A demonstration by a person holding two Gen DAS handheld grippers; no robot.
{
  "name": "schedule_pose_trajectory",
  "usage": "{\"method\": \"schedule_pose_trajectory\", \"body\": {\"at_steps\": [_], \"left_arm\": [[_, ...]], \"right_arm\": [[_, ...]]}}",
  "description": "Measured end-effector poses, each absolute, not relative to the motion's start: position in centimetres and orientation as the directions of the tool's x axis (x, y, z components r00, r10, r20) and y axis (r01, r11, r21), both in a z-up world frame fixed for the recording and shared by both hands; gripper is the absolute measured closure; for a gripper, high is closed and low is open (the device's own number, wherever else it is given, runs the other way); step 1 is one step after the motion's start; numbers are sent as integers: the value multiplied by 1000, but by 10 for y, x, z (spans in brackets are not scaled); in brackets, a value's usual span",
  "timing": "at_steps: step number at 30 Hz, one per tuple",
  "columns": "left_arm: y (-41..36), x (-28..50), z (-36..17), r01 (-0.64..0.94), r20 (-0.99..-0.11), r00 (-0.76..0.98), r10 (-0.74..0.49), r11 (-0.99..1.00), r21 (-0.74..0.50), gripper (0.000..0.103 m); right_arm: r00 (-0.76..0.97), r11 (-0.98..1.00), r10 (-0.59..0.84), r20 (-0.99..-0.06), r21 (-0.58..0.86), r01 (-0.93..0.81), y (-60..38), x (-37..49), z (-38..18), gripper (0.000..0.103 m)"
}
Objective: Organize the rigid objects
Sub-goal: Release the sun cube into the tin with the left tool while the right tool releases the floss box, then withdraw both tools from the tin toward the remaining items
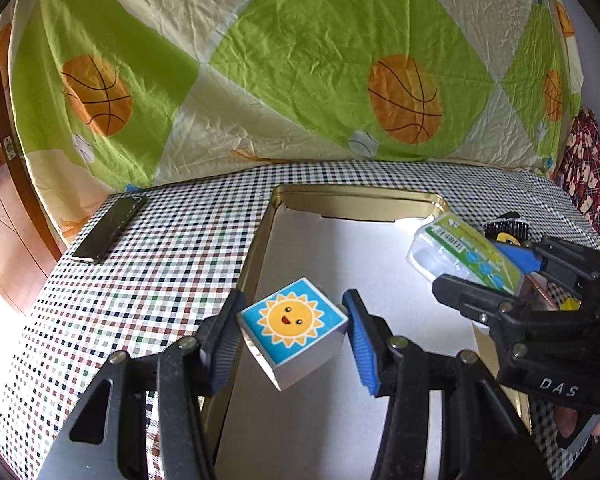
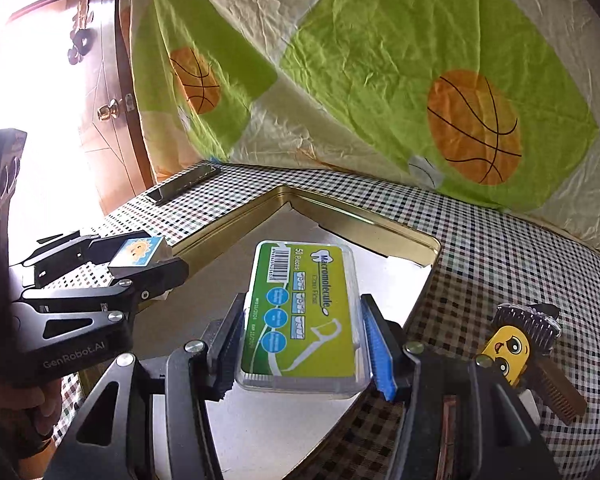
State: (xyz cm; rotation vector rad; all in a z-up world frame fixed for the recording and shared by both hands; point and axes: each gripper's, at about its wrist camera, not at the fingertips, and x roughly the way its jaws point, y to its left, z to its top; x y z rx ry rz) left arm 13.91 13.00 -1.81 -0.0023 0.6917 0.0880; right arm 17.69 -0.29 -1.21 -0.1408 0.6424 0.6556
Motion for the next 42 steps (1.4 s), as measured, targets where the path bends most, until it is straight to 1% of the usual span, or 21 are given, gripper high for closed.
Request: {"method": "schedule_pose_trajectory", "body": {"at_steps": [3,5,6,7,10,14,18,20,23,26,29,33,37,42], "left_arm": [[129,143,-21,-90,-648,755,96,995,43,52],[129,143,-22,-97,-650,754,98,995,38,38],[129,142,-21,-99,-646,757,98,994,34,36],[129,141,-21,-105,-642,760,102,994,34,34],[130,137,-20,-109,-632,768,101,994,27,27],[125,120,-18,-114,-595,798,96,993,6,26],[103,97,-20,-99,-547,833,83,995,-1,26],[86,87,-21,-75,-527,848,61,997,-5,22],[56,75,-21,-28,-496,868,29,1000,9,19],[28,67,-17,18,-468,884,-4,1000,25,18],[2,62,-13,66,-444,895,-45,997,33,18],[-31,61,-19,148,-465,878,-110,988,47,18],[-57,68,-32,205,-517,842,-153,978,44,18],[-80,76,-41,238,-574,807,-140,966,99,18]], "right_arm": [[603,795,509,-614,66,-603,0,181,-15,46],[599,796,511,-616,75,-601,0,183,-16,43],[592,792,520,-616,87,-604,-1,183,-16,33],[587,789,529,-613,101,-606,-3,183,-16,30],[586,786,544,-601,121,-606,-11,178,-14,30],[618,795,536,-575,96,-599,-35,157,-11,29],[653,811,528,-543,94,-577,-77,131,-9,29],[690,833,504,-519,81,-548,-103,117,-9,29],[742,869,459,-488,76,-488,-144,101,-10,29],[795,910,392,-462,70,-408,-183,90,-11,29],[823,933,351,-446,95,-347,-216,85,-14,28],[839,950,311,-447,123,-287,-243,82,-25,28],[838,959,282,-467,136,-248,-260,81,-38,28],[844,965,261,-469,146,-217,-271,83,-44,28]]}}
